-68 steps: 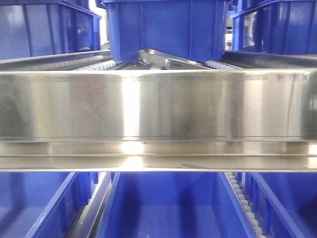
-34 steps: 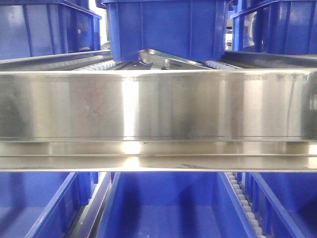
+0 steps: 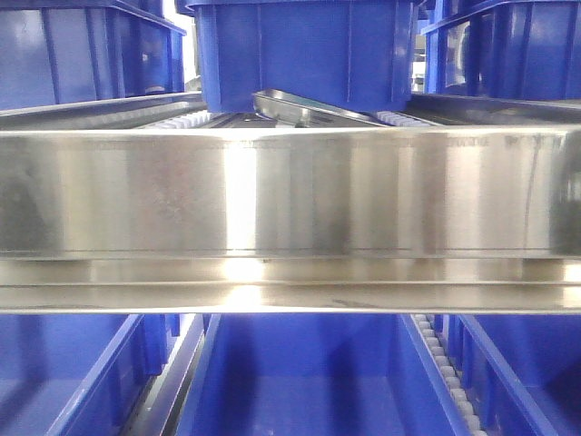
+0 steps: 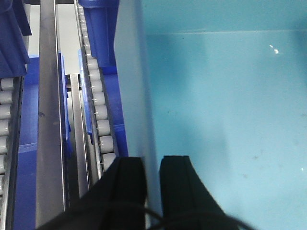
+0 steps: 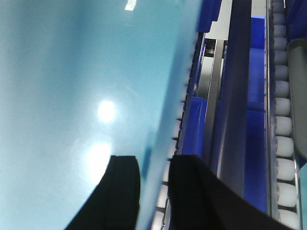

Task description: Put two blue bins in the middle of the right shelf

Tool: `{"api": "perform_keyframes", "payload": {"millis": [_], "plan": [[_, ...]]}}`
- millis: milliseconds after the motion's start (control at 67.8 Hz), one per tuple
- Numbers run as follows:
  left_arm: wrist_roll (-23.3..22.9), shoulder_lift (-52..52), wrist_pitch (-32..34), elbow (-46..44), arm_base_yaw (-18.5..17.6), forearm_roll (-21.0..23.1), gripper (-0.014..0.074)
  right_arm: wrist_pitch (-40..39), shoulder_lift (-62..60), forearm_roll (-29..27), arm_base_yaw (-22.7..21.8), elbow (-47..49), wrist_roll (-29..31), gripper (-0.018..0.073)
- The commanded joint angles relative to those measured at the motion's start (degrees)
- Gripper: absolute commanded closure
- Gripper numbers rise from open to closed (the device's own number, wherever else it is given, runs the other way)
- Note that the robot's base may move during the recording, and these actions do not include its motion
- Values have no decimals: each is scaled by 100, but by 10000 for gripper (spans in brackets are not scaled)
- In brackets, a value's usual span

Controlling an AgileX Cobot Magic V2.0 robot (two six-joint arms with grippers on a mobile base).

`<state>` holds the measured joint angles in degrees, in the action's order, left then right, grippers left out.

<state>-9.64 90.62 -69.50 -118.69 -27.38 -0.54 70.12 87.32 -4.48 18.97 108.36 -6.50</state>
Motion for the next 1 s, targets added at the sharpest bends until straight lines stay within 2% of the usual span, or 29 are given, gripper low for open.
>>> {"api": "perform_keyframes", "payload": {"millis": [0,767,989], "plan": [[44,-139,200,-107,-27,391,707,-283,2,293,-24,22,-111,712],[44,-139,200,-107,-27,391,707,-390,154,293,-24,22,-111,712],[44,-139,200,-107,-27,391,707,-729,154,293,-24,22,-111,712]]}}
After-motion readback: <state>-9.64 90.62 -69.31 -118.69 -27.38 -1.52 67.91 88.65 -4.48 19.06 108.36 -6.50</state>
